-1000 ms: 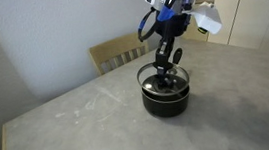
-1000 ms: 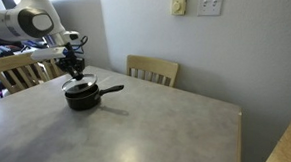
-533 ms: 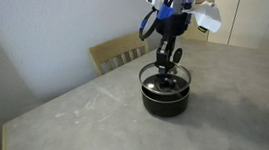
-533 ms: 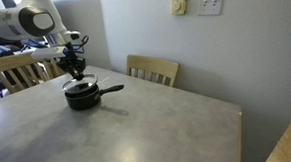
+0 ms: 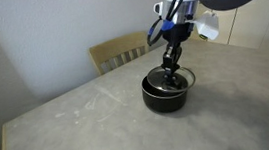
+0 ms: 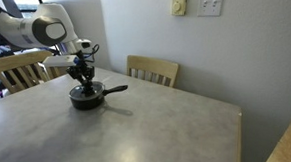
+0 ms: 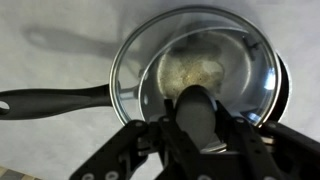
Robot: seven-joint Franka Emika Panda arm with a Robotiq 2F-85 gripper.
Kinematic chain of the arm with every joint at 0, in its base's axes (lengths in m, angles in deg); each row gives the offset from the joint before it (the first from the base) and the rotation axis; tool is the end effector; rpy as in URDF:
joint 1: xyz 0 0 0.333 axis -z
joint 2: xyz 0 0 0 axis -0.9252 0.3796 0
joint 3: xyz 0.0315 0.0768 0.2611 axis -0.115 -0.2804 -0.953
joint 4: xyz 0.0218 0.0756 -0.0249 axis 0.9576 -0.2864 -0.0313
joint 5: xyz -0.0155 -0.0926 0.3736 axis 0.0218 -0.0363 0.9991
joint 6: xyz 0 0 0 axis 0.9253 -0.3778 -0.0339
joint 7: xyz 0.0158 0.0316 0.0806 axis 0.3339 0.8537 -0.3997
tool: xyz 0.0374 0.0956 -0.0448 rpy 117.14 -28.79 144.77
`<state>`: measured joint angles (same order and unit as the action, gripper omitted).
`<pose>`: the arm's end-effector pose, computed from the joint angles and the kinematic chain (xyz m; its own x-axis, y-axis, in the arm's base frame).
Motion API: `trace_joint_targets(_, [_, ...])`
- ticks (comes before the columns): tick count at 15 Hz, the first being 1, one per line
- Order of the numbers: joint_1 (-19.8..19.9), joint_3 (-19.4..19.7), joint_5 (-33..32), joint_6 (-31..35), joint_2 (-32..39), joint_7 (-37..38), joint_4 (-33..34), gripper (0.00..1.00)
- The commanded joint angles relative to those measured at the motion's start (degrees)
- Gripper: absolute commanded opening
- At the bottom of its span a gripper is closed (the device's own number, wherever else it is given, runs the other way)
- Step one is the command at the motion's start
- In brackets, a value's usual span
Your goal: Pick the lid on the table and put it on the pot
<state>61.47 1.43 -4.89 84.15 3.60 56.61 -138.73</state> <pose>0.5703 0.1115 0.2215 0.9116 0.3882 0.1353 0.3780 -0.9208 0.0959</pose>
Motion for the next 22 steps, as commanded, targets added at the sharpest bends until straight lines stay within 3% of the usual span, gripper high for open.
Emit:
trace_joint_targets(1, [1.3,-0.4,1.8,2.5,3.9,-2.2,1.0,0.15])
trace_joint_targets(22, [4.2,-0.2,1.5,1.5,2.5,-9.8,1.9,0.15])
